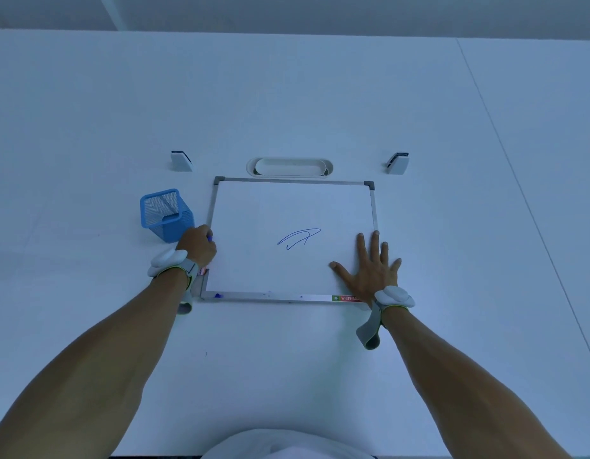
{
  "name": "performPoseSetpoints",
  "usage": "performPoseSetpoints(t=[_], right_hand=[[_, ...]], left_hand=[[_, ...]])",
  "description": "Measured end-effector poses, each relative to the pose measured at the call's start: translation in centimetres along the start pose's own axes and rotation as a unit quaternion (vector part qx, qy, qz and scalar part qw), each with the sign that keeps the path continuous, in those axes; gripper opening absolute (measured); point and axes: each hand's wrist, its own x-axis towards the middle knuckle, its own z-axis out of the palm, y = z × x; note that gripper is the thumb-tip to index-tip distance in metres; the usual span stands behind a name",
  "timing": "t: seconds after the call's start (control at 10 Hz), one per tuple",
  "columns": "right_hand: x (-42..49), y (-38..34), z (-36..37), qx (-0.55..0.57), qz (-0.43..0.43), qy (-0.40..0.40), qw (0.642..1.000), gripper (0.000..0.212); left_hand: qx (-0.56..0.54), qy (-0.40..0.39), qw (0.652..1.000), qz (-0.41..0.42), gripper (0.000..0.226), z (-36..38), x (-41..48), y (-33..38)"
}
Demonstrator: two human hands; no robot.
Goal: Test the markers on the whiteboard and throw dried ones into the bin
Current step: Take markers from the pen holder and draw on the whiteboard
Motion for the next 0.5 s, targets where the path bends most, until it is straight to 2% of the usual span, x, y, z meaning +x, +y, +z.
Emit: performPoseSetpoints(t=[0.1,0.2,0.3,0.4,0.5], right_hand=[[-0.1,-0.1,-0.2,0.001,-0.002,-0.005,1.000,0.098],[0.1,-0.3,-0.5,0.004,0.005,-0.022,1.000,0.099],[0.3,-0.9,-0.9,0.008,0.009,-0.039,0.999,0.100],[0.9,-1.8,-1.6,0.006,0.006,-0.019,1.000,0.089],[0.5,-2.9,-2.1,0.096,-0.037,0.046,0.994,0.051]], left_hand=[[0.033,0.007,0.999,-0.004,0.036,0.3,-0.4,0.0],[0.068,0.013,0.998,0.008,0.034,0.4,-1.0,0.4],[0.092,0.125,0.987,0.050,0.026,0.9,-2.2,1.6],[-0.018,0.106,0.992,0.068,0.022,1.5,-3.2,3.0],[-0.186,-0.073,0.979,0.035,0.023,1.7,-4.0,4.0]])
